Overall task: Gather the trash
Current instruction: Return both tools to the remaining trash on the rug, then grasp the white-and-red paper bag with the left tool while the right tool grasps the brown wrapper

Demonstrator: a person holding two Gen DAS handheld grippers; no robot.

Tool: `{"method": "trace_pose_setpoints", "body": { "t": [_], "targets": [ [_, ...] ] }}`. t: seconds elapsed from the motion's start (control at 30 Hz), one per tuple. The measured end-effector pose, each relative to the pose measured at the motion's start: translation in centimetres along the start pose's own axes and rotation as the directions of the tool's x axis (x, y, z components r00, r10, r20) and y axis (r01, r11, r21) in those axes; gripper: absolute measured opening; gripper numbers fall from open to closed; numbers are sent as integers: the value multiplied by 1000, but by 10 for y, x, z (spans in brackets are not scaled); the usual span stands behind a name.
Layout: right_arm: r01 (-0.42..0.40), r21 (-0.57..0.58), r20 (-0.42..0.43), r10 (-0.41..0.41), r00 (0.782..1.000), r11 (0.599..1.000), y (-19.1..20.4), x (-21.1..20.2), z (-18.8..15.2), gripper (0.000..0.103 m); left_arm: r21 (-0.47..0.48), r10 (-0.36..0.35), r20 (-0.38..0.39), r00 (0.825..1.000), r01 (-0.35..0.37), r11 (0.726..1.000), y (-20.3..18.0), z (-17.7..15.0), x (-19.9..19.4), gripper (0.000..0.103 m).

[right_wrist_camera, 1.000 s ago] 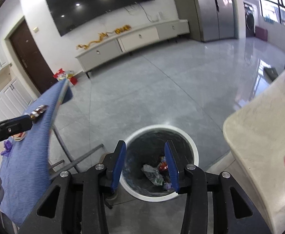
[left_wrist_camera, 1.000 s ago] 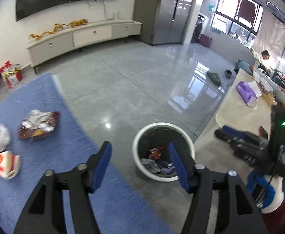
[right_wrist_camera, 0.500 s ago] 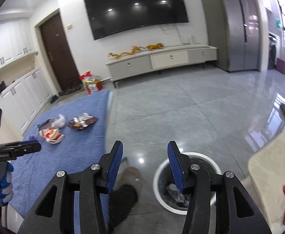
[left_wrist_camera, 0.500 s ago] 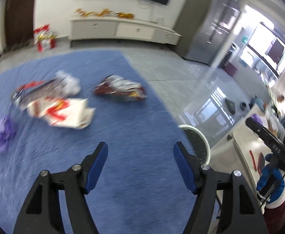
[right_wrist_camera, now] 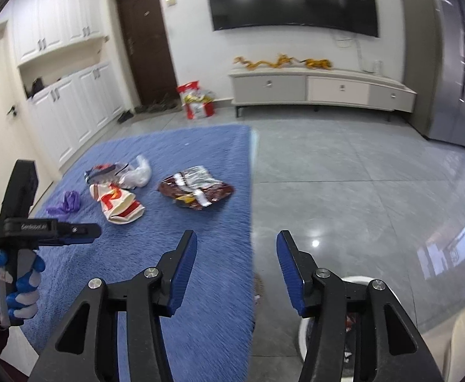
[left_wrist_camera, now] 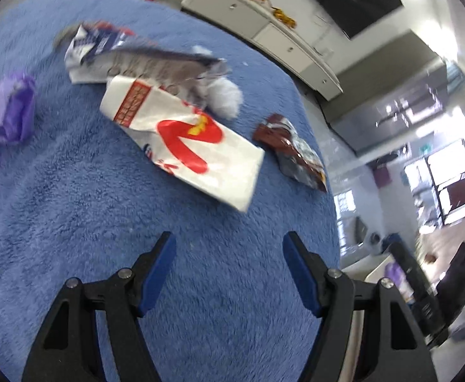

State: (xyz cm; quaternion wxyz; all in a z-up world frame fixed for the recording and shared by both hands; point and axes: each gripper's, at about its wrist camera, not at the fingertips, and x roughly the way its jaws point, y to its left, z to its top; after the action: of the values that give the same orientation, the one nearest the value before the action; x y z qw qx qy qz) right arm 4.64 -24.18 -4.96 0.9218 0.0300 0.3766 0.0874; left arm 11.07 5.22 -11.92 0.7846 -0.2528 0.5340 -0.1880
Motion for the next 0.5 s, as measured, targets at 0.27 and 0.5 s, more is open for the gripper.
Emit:
{"method": "trace_pose_setpoints", "body": {
  "t": [0.27,0.5],
  "targets": [
    [-44,-127,-36,40,999,991,37,54,32,60,-147,-30,44,999,37,988,13,33,13,67],
    [-43,-205,-79,27,997,978,53,97,50,66,-255,25,56,998,-10,967,10,50,25,67]
  ]
}}
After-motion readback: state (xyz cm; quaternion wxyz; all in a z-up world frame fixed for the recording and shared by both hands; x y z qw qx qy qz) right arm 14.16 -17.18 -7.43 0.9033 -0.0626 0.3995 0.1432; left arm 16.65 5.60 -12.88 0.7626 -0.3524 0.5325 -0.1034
